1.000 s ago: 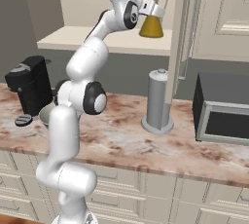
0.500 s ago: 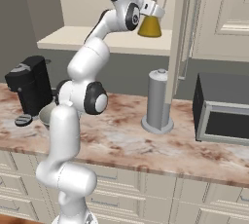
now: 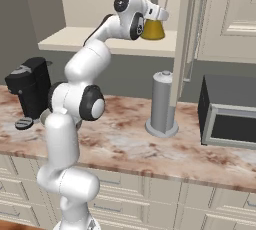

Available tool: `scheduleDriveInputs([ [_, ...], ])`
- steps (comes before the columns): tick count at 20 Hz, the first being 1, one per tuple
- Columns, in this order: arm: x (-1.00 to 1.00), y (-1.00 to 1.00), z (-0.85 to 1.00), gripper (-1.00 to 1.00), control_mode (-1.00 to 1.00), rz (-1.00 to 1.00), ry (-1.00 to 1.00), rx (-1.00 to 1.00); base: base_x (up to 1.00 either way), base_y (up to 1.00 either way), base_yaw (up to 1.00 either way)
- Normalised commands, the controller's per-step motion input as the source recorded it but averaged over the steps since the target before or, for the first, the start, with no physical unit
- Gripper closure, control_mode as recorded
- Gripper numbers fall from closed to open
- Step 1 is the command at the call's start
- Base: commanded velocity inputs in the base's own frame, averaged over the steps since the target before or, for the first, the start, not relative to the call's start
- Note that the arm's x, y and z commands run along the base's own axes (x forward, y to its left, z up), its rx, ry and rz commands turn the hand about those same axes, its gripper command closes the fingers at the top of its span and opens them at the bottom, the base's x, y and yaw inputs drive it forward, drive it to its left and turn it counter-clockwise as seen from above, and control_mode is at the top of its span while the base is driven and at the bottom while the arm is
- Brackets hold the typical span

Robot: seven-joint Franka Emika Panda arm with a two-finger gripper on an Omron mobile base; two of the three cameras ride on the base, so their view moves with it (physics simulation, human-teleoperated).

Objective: Retrieve the bottle and the shaker from the cabinet and place them next to the mixing bowl on the counter. Then add garlic from the fridge to the mixing bowl.

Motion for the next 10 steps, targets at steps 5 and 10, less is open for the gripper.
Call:
scheduleDriveInputs([
  [5,-0.17,0.01,-0.13,1.00,-1.00,0.12,0.00,-0.12,0.00,0.00,0.00],
  [10,-0.40,0.00,0.01,1.00,-1.00,0.01,0.08,0.03,0.00,0.00,0.00],
])
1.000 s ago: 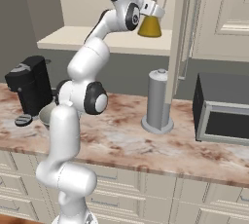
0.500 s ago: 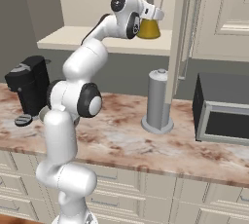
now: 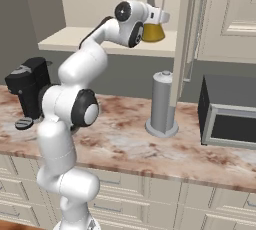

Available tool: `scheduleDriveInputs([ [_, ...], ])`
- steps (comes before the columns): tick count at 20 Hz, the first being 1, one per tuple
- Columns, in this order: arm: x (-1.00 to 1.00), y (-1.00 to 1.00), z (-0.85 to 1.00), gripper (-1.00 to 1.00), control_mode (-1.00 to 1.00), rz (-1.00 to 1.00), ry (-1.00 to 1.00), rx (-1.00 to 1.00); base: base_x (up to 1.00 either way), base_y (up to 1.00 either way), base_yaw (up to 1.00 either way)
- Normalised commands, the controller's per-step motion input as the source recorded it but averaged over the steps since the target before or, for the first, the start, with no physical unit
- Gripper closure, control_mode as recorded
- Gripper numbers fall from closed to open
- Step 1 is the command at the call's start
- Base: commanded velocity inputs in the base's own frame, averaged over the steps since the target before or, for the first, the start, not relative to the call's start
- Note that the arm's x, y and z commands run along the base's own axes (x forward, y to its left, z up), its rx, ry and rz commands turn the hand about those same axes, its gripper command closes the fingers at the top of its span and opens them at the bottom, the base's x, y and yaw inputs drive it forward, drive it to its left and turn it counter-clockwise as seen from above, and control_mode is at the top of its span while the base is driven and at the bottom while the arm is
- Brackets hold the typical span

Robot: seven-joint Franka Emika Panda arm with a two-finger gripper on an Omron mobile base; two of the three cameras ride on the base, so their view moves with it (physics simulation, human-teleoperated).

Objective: Retrieve the bottle and the shaker from the cabinet and place them next to the mixing bowl on the counter. Then add garlic from the fridge to the mixing bowl.

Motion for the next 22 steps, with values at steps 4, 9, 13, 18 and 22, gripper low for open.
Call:
scheduleDriveInputs([
  [4,-0.67,0.00,0.01,1.00,-1.00,0.00,0.22,0.10,0.00,0.00,0.00],
  [9,-0.99,0.04,0.00,1.00,-1.00,0.00,0.14,0.04,0.00,0.00,0.00],
  [13,-1.00,0.24,0.00,1.00,-1.00,0.00,0.09,0.01,0.00,0.00,0.00],
  [18,-1.00,0.35,-0.01,1.00,-1.00,0.00,0.03,0.00,0.00,0.00,0.00],
  [22,-1.00,0.37,-0.14,1.00,-1.00,0.03,-0.11,0.00,0.00,0.00,0.00],
])
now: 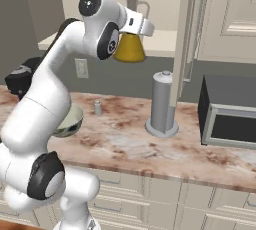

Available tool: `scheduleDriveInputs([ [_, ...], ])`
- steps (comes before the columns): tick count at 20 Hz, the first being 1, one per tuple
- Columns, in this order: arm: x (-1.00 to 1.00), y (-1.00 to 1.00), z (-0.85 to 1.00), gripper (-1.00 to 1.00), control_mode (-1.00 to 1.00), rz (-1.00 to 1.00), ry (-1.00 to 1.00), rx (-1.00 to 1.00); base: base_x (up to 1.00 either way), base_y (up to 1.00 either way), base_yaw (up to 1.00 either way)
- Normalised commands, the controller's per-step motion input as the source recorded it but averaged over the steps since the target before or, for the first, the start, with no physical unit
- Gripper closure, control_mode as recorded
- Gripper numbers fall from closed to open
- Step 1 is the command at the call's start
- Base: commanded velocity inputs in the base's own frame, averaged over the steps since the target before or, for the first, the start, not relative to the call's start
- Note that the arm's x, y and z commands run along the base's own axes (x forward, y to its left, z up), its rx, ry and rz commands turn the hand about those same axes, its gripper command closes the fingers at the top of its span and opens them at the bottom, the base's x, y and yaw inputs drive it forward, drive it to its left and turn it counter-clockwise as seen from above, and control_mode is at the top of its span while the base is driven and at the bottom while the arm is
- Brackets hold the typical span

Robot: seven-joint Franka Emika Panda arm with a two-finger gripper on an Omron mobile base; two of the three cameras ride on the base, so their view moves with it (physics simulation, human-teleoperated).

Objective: Retrieve the bottle and the shaker from the cabinet and place them next to the mixing bowl on the counter. Then add garlic from the fridge to the mixing bowl.

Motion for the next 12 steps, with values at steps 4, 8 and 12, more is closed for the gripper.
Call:
scheduleDriveInputs([
  [4,-1.00,0.48,-0.25,1.00,-1.00,0.12,-0.13,0.00,0.00,0.00,0.00],
  [8,-0.71,0.37,-0.52,1.00,-1.00,0.18,0.00,0.02,0.00,0.00,0.00],
  [12,-0.44,0.21,-0.76,1.00,-1.00,0.19,0.00,0.00,0.00,0.00,0.00],
])
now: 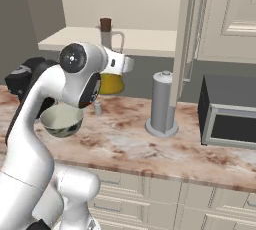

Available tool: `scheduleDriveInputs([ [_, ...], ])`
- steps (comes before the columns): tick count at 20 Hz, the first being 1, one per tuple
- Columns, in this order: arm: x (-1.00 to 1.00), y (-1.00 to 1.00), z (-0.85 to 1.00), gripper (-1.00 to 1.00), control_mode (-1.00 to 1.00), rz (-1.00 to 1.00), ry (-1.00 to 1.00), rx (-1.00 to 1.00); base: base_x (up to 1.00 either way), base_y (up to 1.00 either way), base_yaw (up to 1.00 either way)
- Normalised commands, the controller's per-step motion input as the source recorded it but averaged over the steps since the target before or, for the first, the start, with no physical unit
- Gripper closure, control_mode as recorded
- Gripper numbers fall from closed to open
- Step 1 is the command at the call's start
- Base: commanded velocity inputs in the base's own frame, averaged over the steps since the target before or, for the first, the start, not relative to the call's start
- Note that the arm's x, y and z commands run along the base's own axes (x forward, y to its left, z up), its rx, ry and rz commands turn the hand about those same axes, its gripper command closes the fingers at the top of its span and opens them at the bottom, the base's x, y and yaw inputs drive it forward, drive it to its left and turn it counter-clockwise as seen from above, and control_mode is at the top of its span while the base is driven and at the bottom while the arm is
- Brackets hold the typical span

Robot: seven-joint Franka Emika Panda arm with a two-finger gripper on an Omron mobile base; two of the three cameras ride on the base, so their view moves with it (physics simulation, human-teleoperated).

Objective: Retrieve the bottle and the shaker from the cabinet and place them next to the mixing bowl on the counter. Then add garlic from the fridge to the mixing bowl.

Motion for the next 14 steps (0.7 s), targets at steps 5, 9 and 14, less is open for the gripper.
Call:
scheduleDriveInputs([
  [5,-0.37,0.16,-0.76,1.00,-1.00,0.25,0.00,0.00,0.00,0.00,0.00],
  [9,-0.23,0.14,-0.81,1.00,-1.00,0.31,0.00,0.00,0.00,0.00,0.00],
  [14,-0.19,0.15,-0.82,1.00,-1.00,0.38,-0.01,0.04,0.00,0.00,0.00],
])
